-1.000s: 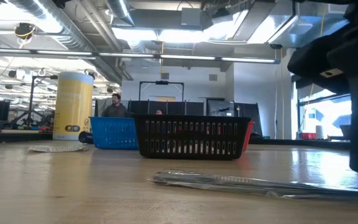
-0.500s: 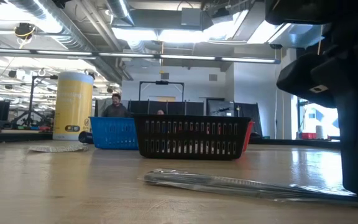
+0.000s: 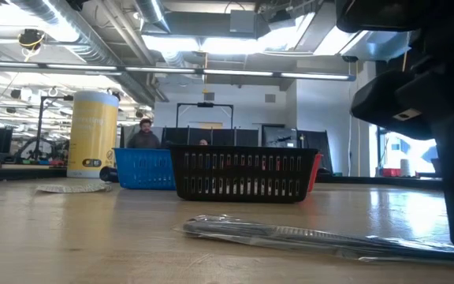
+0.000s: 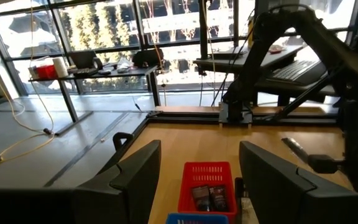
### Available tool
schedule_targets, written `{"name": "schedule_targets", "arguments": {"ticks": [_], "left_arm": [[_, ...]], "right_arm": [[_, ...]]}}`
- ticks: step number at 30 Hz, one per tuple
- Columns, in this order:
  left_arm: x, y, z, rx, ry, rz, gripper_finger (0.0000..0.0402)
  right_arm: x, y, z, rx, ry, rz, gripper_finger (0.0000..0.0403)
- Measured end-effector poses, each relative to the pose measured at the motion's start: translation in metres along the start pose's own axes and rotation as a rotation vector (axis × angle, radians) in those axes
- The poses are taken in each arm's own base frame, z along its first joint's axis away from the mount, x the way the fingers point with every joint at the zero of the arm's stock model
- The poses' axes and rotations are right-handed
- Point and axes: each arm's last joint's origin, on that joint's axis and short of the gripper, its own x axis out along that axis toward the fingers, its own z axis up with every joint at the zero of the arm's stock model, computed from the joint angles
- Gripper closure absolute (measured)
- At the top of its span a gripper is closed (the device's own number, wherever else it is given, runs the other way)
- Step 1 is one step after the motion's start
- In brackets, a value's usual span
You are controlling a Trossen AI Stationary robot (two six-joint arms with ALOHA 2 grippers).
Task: Pick & Place Travel size toiletries
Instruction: Put the black comb into the blue bin
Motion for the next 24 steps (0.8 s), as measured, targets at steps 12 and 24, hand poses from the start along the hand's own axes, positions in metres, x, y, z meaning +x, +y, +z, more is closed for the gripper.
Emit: {"name": "schedule_targets", "arguments": {"ticks": [12,24], "left_arm": [[0.036,-0.043,-0.023,-0.102,0.241,-0.339,0.019],[0.085,-0.107,-0.067,-0.015,0.418,-0.453,0.019]], "right_arm": [[0.001,-0.004,0.003,-0.005,0.008,0.006,0.0403],[0.001,-0.004,0.004,-0.007,0.002,0.003,0.0403]]}}
